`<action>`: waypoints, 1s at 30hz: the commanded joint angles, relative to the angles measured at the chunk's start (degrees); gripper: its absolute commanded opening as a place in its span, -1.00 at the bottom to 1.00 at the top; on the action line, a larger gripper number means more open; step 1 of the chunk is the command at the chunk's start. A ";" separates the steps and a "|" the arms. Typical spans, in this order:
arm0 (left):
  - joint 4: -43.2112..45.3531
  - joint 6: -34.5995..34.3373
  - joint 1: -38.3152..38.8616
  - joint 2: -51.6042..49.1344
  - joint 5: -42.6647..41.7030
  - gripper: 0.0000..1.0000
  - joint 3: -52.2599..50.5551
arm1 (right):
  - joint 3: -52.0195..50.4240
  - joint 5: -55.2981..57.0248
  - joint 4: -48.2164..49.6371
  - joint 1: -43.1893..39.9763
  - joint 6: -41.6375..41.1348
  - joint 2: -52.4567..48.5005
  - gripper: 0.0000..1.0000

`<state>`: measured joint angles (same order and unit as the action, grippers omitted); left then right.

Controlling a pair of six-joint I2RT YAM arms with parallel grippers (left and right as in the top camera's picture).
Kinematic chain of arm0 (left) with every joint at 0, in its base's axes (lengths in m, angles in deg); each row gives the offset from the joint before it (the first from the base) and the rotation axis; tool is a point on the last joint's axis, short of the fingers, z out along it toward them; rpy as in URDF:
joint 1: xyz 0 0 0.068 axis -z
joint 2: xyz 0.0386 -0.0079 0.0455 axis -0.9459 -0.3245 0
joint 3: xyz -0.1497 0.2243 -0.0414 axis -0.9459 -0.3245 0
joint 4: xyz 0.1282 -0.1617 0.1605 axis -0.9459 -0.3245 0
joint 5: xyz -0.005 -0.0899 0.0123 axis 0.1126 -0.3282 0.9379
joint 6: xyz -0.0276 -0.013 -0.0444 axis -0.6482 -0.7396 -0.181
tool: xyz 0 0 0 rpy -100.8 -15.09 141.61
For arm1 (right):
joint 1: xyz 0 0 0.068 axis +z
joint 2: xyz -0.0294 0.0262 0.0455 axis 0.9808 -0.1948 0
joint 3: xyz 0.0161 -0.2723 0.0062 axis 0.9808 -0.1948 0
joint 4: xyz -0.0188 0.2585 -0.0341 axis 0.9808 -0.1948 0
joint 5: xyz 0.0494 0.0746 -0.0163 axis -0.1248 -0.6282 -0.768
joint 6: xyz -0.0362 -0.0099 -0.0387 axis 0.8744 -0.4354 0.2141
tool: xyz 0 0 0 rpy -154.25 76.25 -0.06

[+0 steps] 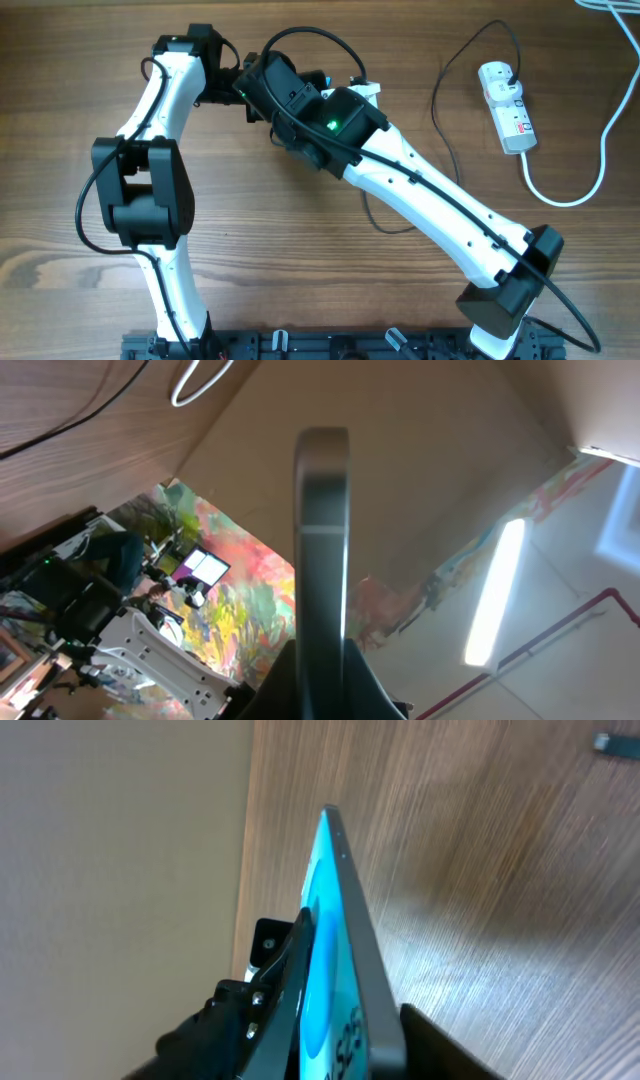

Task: Plug charger to phone and switch on socket
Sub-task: 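Move the right gripper down and grasp the black USB-C plug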

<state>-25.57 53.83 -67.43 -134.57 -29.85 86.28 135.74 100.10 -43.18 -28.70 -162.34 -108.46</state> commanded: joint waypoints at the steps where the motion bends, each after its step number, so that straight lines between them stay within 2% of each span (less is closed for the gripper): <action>1: 1.31 0.11 -0.02 2.23 -1.79 -0.92 0.07 | 0.92 6.67 0.13 -0.15 10.05 4.02 0.33; 5: 5.31 0.09 -0.02 2.23 -0.48 -0.92 0.07 | 0.92 12.09 0.20 -0.15 24.26 8.63 0.57; 8: 7.93 0.04 -0.33 2.23 11.10 -0.92 0.07 | 0.92 13.42 0.33 -0.31 49.57 12.98 0.83; 9: 9.66 0.11 -0.57 2.23 18.91 -0.92 0.07 | 0.92 12.76 -0.22 -0.44 59.95 14.25 0.99; 11: 9.97 0.83 -0.72 2.23 28.46 -0.92 0.07 | 0.92 11.87 -3.37 -0.63 73.07 15.50 0.99; 12: 10.01 2.38 -0.72 2.23 30.80 -0.92 0.07 | 0.92 11.47 -5.97 -0.90 76.70 15.69 0.99; 15: 10.03 9.70 -0.76 2.64 29.62 -0.92 0.07 | -0.59 7.65 -14.91 -4.52 78.14 15.52 0.99; 17: 9.99 13.90 -0.79 4.02 26.10 -0.92 0.07 | -3.28 3.30 -16.24 -8.79 80.43 15.52 0.99; 20: 9.90 18.67 -0.94 8.81 27.32 -0.92 0.07 | -8.98 -13.86 -14.29 -18.84 87.47 15.50 1.00; 22: 9.92 18.51 -0.92 14.16 36.22 -0.92 0.07 | -12.98 -25.55 -12.81 -24.35 91.23 15.50 1.00; 24: 9.73 15.89 -0.92 18.18 46.56 -0.92 0.07 | -16.96 -30.93 -11.26 -26.80 90.97 15.50 0.99; 27: 7.34 8.81 -0.92 22.16 64.39 -0.92 0.07 | -24.68 -32.46 -6.73 -26.77 91.38 15.50 0.97; 30: 3.54 2.38 -0.94 22.80 78.23 -0.92 0.07 | -33.24 -32.52 0.46 -25.77 91.12 15.41 0.69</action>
<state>-19.65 64.41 -67.86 -111.89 27.27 86.19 109.43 71.88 -46.88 -55.59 -72.61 -92.55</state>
